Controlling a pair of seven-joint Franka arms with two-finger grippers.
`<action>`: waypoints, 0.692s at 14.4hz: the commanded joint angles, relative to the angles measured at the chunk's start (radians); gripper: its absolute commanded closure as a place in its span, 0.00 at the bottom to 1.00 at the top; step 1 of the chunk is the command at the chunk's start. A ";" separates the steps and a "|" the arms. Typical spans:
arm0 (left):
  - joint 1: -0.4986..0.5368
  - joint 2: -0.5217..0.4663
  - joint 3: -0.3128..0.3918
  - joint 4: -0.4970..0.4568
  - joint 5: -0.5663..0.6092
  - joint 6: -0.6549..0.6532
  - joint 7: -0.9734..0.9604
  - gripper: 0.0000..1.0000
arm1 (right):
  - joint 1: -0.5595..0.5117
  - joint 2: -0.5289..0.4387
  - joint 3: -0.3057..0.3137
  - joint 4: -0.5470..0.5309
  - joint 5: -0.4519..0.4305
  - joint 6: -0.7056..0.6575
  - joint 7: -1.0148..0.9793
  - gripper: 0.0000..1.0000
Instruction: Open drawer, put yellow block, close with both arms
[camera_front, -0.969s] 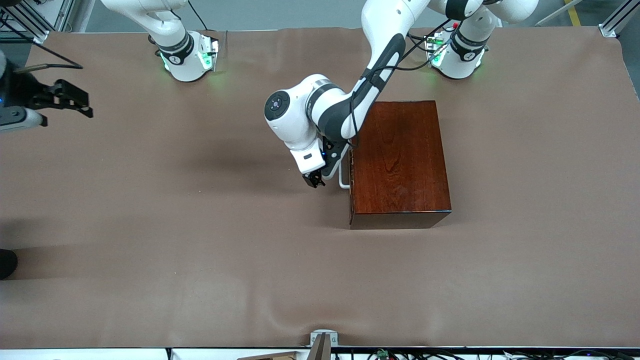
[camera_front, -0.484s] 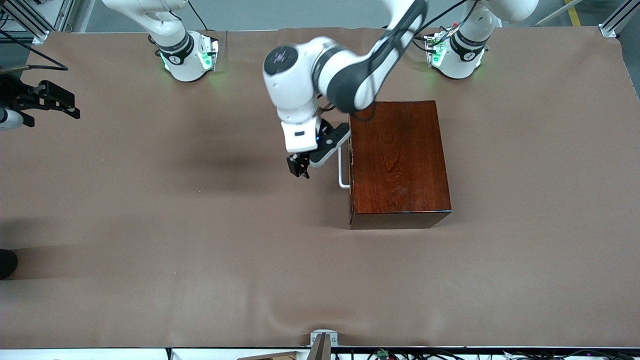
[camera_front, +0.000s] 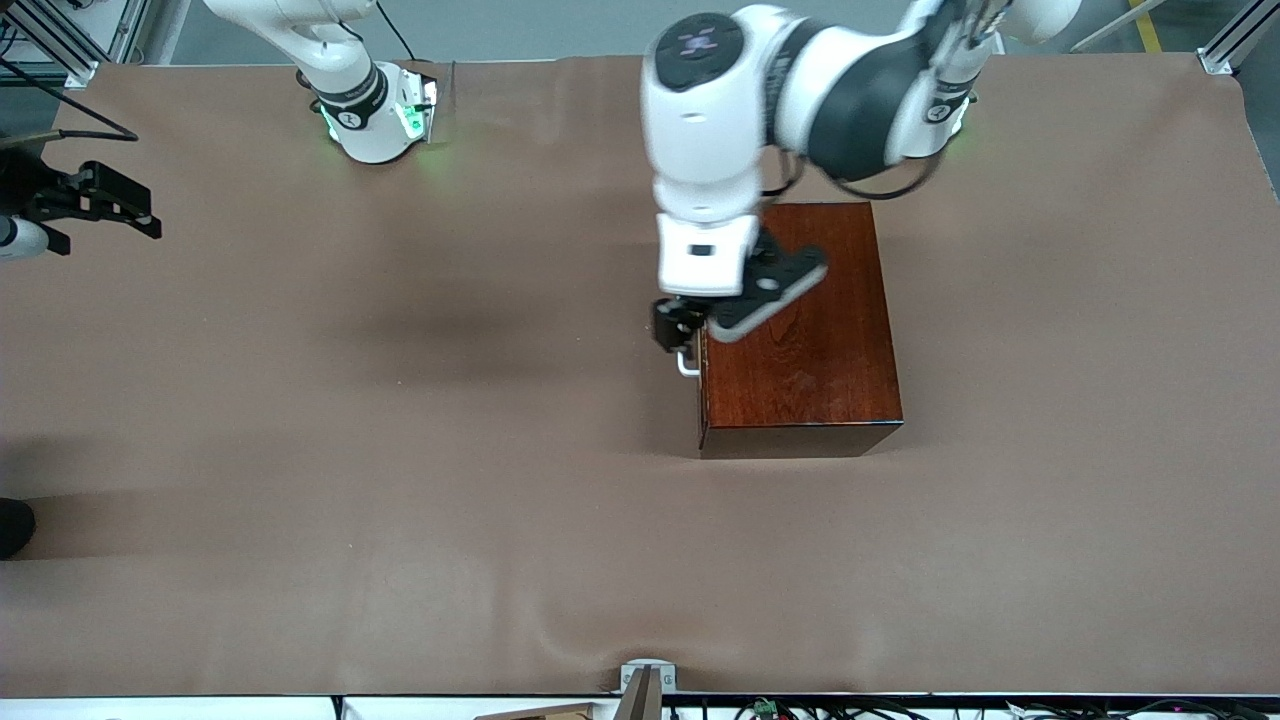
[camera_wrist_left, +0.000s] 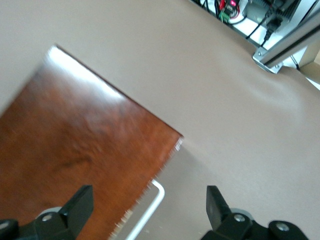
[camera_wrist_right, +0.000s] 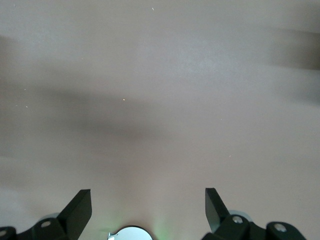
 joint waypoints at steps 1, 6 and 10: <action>0.055 -0.098 -0.011 -0.085 0.004 -0.003 0.083 0.00 | -0.019 -0.019 0.007 -0.017 0.030 0.004 -0.004 0.00; 0.195 -0.215 -0.012 -0.163 -0.006 -0.041 0.379 0.00 | -0.016 -0.019 0.007 -0.015 0.032 0.010 -0.004 0.00; 0.309 -0.267 -0.014 -0.160 -0.017 -0.097 0.607 0.00 | -0.014 -0.017 0.008 -0.014 0.033 0.011 -0.004 0.00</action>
